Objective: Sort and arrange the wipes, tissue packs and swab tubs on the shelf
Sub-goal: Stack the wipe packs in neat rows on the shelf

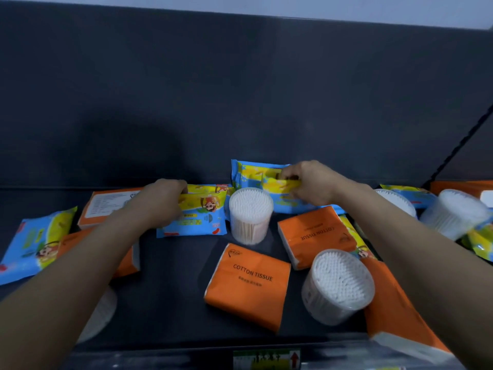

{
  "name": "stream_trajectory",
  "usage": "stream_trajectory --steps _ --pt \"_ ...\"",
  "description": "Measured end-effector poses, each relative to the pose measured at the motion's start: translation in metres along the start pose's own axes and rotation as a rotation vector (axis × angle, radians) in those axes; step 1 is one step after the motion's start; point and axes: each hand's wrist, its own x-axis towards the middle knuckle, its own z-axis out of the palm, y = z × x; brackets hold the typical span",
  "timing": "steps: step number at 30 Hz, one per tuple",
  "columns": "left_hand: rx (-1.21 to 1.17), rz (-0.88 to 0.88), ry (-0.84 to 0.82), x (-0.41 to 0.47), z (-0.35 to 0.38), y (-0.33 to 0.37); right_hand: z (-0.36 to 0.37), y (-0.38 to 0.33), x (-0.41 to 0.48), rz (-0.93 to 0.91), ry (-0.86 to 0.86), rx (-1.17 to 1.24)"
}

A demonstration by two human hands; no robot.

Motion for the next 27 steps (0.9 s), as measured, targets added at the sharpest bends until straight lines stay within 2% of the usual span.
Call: stream_trajectory --steps 10,17,23,27 --pt "-0.071 0.056 0.055 0.005 0.002 0.009 0.021 -0.007 0.016 -0.034 -0.037 0.061" --pt "-0.019 0.063 0.044 0.013 0.0 0.002 0.014 -0.003 0.017 0.09 -0.084 -0.169" --pt "-0.029 0.073 -0.008 0.026 0.001 -0.005 0.019 -0.011 0.021 0.049 -0.012 -0.243" --pt "-0.072 0.085 0.044 0.031 0.003 -0.009 0.024 -0.012 0.024 0.056 0.048 -0.371"
